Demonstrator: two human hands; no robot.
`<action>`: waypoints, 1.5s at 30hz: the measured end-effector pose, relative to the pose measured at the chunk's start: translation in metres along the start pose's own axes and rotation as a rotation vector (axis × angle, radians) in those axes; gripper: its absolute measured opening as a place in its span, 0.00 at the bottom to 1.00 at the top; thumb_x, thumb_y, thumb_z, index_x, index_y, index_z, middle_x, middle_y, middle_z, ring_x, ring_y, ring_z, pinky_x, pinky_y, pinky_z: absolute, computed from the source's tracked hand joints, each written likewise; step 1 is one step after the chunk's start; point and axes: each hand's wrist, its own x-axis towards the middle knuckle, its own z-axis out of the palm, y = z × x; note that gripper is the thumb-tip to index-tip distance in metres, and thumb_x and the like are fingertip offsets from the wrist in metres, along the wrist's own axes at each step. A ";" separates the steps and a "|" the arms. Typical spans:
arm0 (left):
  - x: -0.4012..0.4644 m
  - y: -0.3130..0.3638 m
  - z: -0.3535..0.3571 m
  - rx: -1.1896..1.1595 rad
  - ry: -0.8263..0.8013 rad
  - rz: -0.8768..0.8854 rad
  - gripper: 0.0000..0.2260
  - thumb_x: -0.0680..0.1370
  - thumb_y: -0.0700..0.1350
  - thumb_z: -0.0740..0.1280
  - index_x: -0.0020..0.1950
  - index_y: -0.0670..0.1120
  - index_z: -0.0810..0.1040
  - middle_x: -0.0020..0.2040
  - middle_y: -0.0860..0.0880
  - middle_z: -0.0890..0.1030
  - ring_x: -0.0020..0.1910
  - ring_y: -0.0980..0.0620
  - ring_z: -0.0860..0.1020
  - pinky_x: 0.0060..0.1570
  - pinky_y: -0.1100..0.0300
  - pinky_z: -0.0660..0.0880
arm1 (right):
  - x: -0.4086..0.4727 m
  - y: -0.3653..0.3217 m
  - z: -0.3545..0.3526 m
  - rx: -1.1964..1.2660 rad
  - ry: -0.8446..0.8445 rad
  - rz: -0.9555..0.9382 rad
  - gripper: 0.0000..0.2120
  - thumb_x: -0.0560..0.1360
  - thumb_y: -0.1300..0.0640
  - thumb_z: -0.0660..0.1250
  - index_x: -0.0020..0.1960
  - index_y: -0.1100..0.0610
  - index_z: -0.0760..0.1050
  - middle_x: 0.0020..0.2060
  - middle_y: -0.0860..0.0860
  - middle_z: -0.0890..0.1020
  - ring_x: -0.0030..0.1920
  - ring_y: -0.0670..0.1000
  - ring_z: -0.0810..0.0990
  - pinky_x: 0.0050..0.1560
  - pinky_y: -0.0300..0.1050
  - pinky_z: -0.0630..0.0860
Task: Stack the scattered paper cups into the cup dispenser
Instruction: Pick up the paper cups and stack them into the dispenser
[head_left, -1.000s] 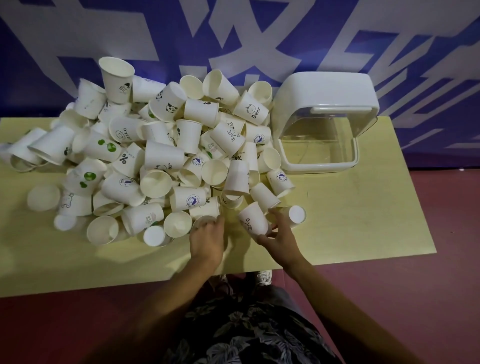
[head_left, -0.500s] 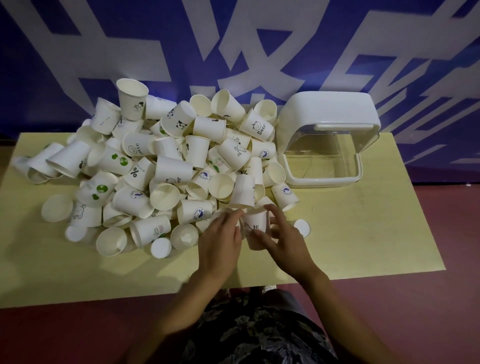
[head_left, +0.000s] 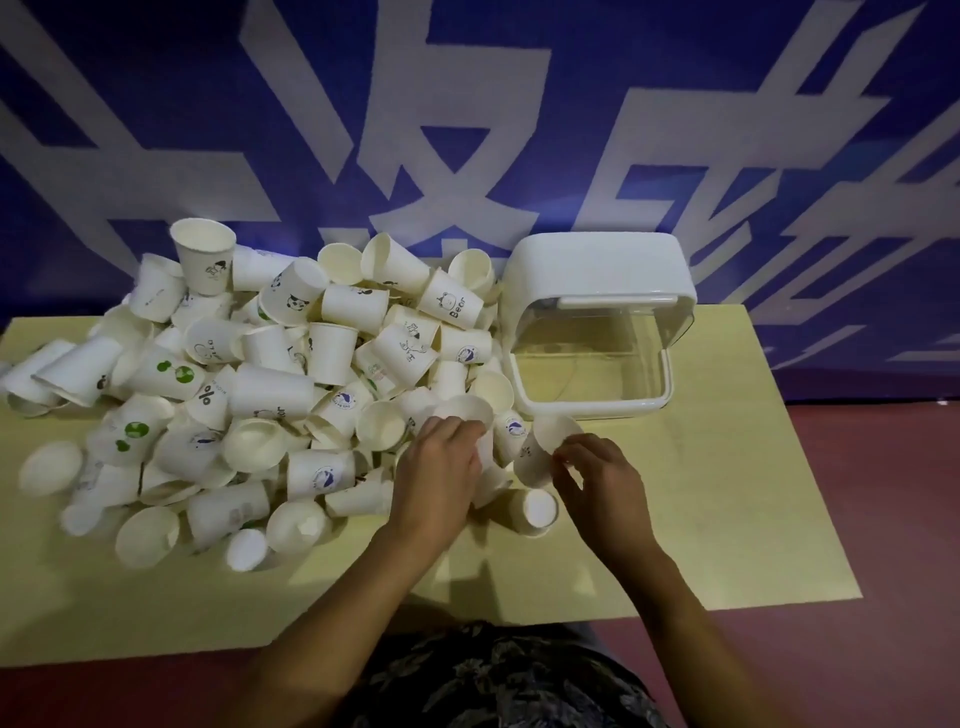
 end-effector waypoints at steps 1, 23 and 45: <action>0.009 0.009 0.005 -0.008 -0.022 -0.003 0.12 0.70 0.35 0.72 0.52 0.45 0.82 0.45 0.49 0.82 0.45 0.48 0.78 0.40 0.55 0.78 | 0.005 0.012 -0.007 -0.010 -0.016 -0.005 0.05 0.70 0.63 0.74 0.45 0.58 0.80 0.45 0.50 0.82 0.43 0.55 0.79 0.33 0.48 0.76; 0.156 0.111 0.171 0.226 -0.433 -0.066 0.09 0.79 0.40 0.62 0.54 0.46 0.80 0.53 0.48 0.79 0.56 0.47 0.73 0.50 0.53 0.75 | 0.127 0.216 -0.021 -0.204 -0.305 0.051 0.09 0.76 0.60 0.64 0.52 0.55 0.82 0.46 0.53 0.84 0.50 0.57 0.79 0.41 0.47 0.75; 0.018 0.044 0.060 -1.538 0.167 -1.607 0.10 0.77 0.45 0.69 0.54 0.41 0.77 0.46 0.45 0.79 0.43 0.49 0.77 0.42 0.56 0.77 | 0.002 0.112 0.039 0.222 -0.807 -0.155 0.33 0.70 0.56 0.73 0.73 0.53 0.68 0.71 0.54 0.68 0.69 0.57 0.67 0.69 0.48 0.66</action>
